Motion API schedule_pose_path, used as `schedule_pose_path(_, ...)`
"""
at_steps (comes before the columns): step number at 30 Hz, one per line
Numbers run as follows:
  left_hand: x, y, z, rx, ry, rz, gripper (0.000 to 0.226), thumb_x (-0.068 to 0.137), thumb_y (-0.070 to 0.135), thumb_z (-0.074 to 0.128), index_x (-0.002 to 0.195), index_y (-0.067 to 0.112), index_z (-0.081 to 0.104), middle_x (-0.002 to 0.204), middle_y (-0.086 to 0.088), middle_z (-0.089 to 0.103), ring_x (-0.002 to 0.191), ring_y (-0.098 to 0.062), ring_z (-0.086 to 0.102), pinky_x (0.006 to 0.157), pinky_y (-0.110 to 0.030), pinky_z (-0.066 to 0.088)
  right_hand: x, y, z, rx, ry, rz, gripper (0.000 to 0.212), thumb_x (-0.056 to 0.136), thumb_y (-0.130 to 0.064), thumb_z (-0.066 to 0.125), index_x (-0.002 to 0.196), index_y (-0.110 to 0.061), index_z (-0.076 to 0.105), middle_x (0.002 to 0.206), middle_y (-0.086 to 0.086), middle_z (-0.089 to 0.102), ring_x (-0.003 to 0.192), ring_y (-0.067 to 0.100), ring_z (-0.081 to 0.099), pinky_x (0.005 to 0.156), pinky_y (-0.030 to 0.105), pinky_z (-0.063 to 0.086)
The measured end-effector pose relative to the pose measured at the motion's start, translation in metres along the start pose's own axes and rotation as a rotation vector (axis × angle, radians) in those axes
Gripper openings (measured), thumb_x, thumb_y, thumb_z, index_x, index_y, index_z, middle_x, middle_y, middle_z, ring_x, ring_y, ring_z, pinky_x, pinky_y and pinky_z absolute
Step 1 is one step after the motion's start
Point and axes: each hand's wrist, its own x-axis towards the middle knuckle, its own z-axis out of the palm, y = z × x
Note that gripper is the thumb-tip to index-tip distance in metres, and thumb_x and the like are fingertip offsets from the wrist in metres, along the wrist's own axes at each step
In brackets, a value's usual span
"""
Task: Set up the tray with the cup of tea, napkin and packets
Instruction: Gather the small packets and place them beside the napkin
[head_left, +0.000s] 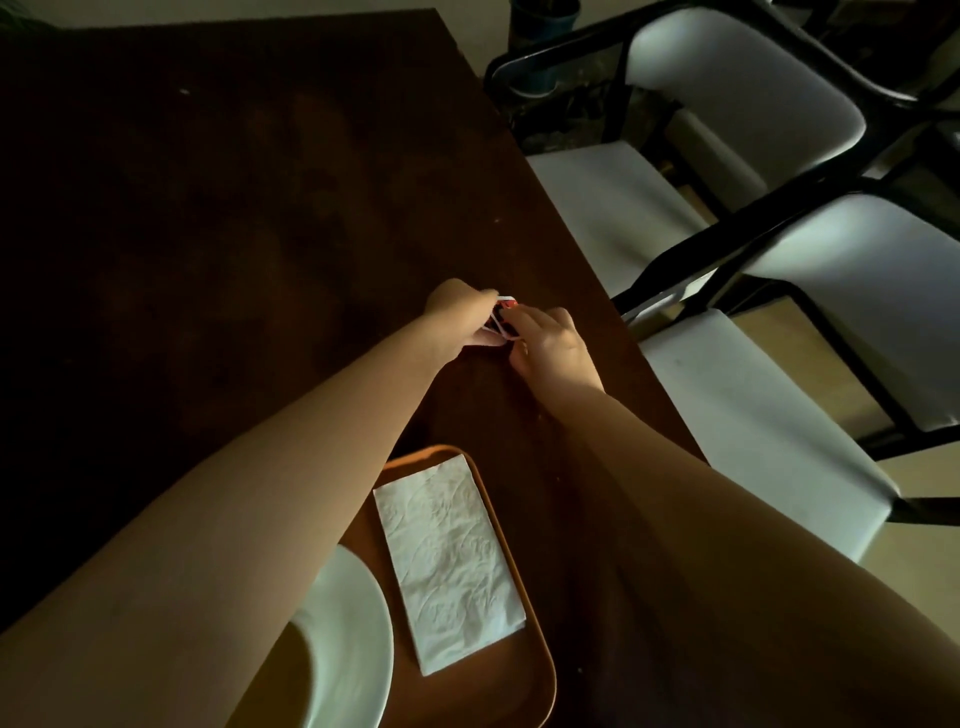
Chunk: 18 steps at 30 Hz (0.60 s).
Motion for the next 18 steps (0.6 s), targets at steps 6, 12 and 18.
schedule_pose_path(6, -0.017, -0.005, -0.003, -0.047, -0.016, -0.036, 0.026, 0.085, -0.013, 0.046, 0.104, -0.004, 0.06, 0.114, -0.024, 0.061, 0.084, -0.03, 0.063, 0.066, -0.034, 0.053, -0.018, -0.001, -0.018, 0.491, -0.067, 0.173, 0.041, 0.084, -0.009, 0.054, 0.124, -0.017, 0.056, 0.128, 0.006, 0.059, 0.118, 0.022, 0.052, 0.092, 0.024, 0.037)
schedule_pose_path(12, -0.06, -0.004, -0.014, -0.061, -0.04, 0.119, 0.029, 0.085, -0.006, 0.053, 0.111, 0.006, 0.055, 0.117, -0.016, 0.057, 0.089, -0.024, 0.061, 0.051, -0.026, 0.053, -0.027, -0.013, -0.049, 0.622, -0.043, 0.321, 0.042, 0.085, -0.034, 0.061, 0.124, -0.02, 0.052, 0.109, -0.004, 0.061, 0.085, 0.003, 0.057, 0.067, 0.012, 0.041)
schedule_pose_path(18, -0.136, -0.026, -0.02, -0.153, -0.027, 0.218, 0.023, 0.082, -0.001, 0.06, 0.101, 0.012, 0.056, 0.102, -0.008, 0.059, 0.087, -0.022, 0.063, 0.055, -0.024, 0.055, -0.061, -0.024, -0.079, 0.8, 0.014, 0.38, 0.032, 0.086, -0.018, 0.061, 0.117, -0.013, 0.057, 0.106, 0.008, 0.066, 0.094, 0.023, 0.066, 0.081, 0.04, 0.058)
